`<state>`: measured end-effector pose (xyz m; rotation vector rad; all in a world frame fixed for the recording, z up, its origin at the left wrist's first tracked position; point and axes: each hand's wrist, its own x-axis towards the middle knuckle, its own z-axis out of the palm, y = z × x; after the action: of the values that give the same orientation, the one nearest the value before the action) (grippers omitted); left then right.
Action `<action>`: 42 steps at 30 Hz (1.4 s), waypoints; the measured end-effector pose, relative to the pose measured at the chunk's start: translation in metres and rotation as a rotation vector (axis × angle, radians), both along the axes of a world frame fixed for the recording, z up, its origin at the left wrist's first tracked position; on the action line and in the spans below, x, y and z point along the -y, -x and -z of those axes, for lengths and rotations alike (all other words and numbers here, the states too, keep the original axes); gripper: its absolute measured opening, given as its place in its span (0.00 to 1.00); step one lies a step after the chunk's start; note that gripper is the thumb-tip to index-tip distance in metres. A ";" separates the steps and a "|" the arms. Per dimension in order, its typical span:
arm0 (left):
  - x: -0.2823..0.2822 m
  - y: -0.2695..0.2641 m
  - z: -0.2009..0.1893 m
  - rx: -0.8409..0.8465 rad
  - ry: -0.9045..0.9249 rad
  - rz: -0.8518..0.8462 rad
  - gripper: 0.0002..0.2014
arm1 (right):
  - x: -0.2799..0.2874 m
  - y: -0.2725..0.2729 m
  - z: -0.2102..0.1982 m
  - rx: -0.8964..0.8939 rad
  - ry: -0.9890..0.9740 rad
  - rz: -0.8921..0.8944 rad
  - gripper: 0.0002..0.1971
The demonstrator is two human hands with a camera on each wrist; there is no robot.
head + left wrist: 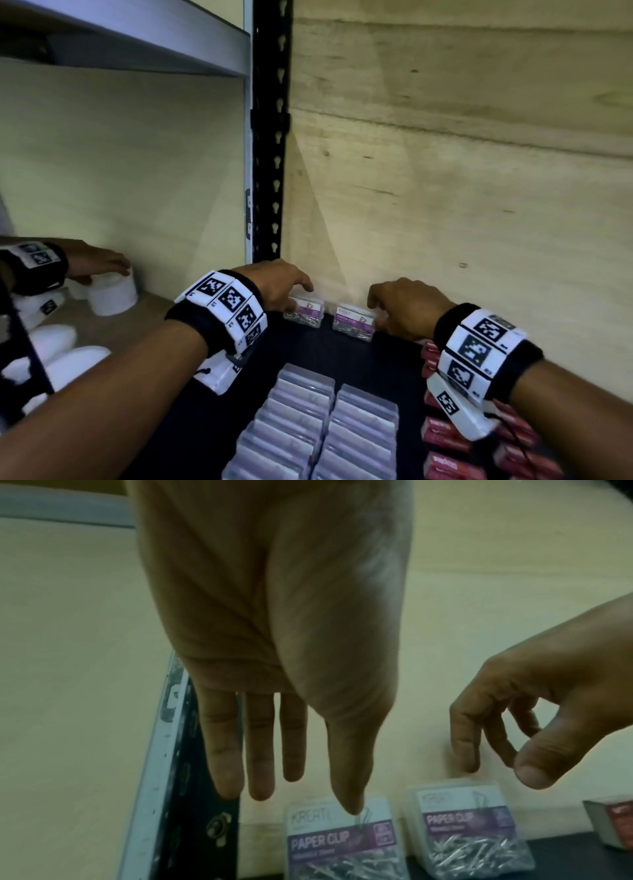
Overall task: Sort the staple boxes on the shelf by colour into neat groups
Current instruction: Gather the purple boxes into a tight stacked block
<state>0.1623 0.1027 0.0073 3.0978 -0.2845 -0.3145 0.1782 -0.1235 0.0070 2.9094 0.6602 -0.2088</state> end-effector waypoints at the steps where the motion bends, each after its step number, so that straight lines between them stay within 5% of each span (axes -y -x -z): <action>1: -0.001 -0.003 0.002 -0.013 0.002 0.006 0.25 | -0.001 -0.002 0.001 -0.006 -0.007 0.000 0.22; 12: -0.006 -0.026 0.014 0.025 0.167 0.015 0.17 | -0.011 -0.013 0.005 -0.031 0.034 -0.017 0.24; 42: 0.030 0.044 -0.004 -0.172 0.044 0.140 0.18 | 0.015 0.057 -0.007 -0.234 -0.032 -0.105 0.20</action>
<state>0.1187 0.0724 0.0116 2.9878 -0.4964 -0.5662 0.1217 -0.1384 0.0144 2.8956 0.8568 -0.5369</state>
